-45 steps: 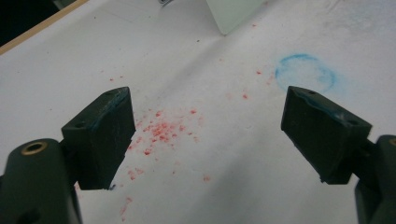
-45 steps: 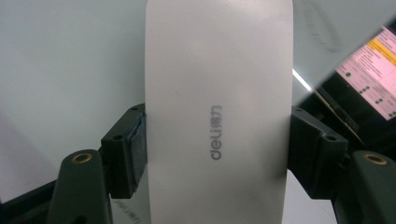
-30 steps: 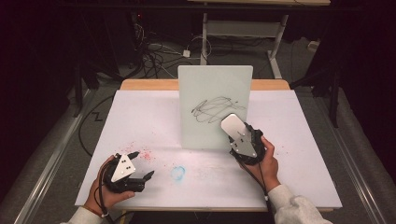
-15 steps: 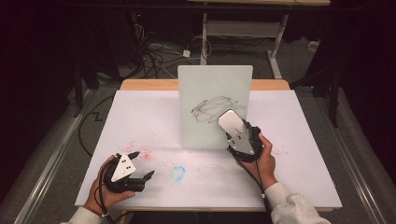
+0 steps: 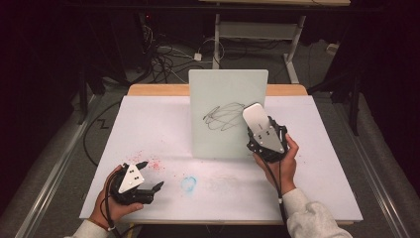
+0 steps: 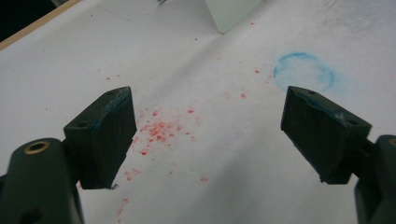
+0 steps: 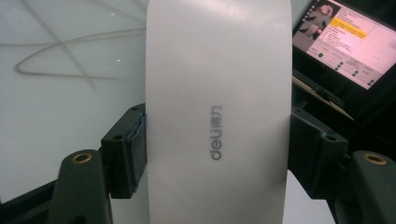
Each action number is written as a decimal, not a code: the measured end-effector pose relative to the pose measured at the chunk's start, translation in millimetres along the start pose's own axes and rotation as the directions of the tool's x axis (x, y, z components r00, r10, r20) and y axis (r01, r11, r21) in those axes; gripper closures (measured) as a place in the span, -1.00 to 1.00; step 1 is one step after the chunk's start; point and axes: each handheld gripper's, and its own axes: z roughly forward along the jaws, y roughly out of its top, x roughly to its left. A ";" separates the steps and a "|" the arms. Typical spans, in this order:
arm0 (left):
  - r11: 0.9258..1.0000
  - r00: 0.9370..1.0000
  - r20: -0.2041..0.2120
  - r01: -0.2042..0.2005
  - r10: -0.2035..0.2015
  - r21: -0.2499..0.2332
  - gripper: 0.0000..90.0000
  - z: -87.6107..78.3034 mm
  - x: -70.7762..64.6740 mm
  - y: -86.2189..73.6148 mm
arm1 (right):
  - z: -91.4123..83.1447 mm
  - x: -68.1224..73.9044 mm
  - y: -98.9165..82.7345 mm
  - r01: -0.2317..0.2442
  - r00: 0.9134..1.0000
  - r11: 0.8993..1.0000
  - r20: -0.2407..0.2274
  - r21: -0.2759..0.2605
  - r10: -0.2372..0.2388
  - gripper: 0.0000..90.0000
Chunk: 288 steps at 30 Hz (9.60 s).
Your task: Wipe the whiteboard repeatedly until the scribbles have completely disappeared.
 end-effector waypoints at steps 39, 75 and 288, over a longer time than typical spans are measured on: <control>1.000 1.000 0.005 0.001 -0.001 0.003 -0.62 1.0 -0.1 -0.3 | 0.7 31.4 -2.3 0.112 0.990 0.994 -0.094 0.014 -0.110 -0.31; 1.000 1.000 -0.001 -0.005 0.005 -0.006 -0.61 -3.4 0.0 0.2 | -4.4 6.9 -21.8 0.092 0.993 0.994 -0.076 0.059 -0.087 -0.31; 0.999 1.000 -0.012 0.026 -0.026 -0.026 -0.60 -9.8 4.1 -4.7 | 1.4 -28.6 2.7 -0.125 0.992 0.990 -0.028 0.070 0.127 -0.31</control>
